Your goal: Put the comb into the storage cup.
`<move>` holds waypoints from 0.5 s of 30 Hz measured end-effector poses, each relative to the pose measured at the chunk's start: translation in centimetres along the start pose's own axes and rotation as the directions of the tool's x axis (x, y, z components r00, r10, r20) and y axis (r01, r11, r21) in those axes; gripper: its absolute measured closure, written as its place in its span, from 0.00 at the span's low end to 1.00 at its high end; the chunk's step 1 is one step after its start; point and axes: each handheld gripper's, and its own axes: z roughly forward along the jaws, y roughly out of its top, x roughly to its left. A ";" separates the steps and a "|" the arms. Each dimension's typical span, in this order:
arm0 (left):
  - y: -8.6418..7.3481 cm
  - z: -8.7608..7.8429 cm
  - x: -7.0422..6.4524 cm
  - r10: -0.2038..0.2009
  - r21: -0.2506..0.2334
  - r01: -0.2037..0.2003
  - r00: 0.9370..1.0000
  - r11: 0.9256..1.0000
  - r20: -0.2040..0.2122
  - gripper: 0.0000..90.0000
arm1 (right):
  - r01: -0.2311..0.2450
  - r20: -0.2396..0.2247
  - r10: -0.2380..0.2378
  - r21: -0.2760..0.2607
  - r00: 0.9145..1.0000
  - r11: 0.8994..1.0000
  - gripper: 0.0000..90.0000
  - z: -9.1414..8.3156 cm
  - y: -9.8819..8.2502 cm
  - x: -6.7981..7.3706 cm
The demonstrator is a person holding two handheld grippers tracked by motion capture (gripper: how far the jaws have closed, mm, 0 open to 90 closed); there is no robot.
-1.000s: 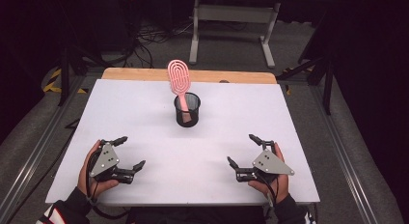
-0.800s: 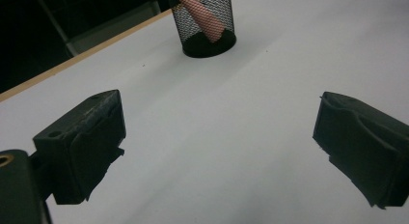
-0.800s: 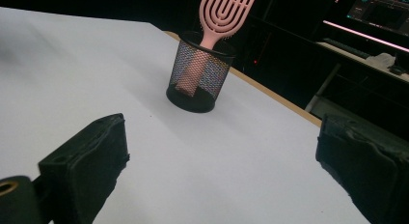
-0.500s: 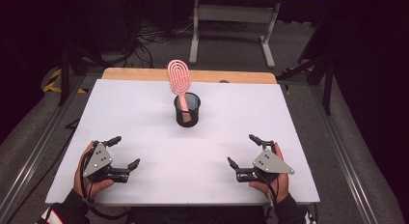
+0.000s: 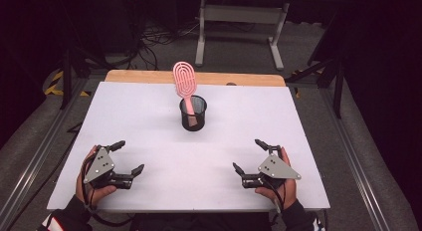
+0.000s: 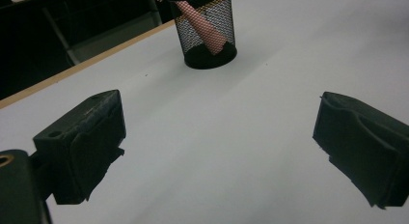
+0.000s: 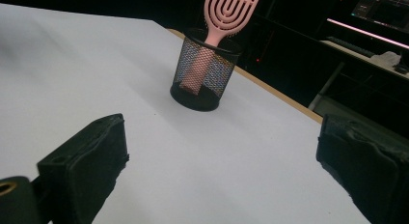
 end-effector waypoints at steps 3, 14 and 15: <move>0.0 0.1 -0.1 0.001 0.002 -0.001 1.000 1.000 0.003 0.06 | 0.001 0.002 -0.001 -0.004 1.000 1.000 0.05 -0.1 0.0 0.0; 0.0 0.2 0.0 0.000 0.007 0.000 1.000 1.000 0.004 0.06 | 0.001 0.004 -0.001 -0.006 1.000 1.000 0.05 -0.1 0.0 0.0; 0.0 0.2 0.0 -0.002 0.008 0.002 1.000 1.000 0.004 0.06 | 0.001 0.004 -0.001 -0.006 1.000 1.000 0.05 -0.1 0.0 0.0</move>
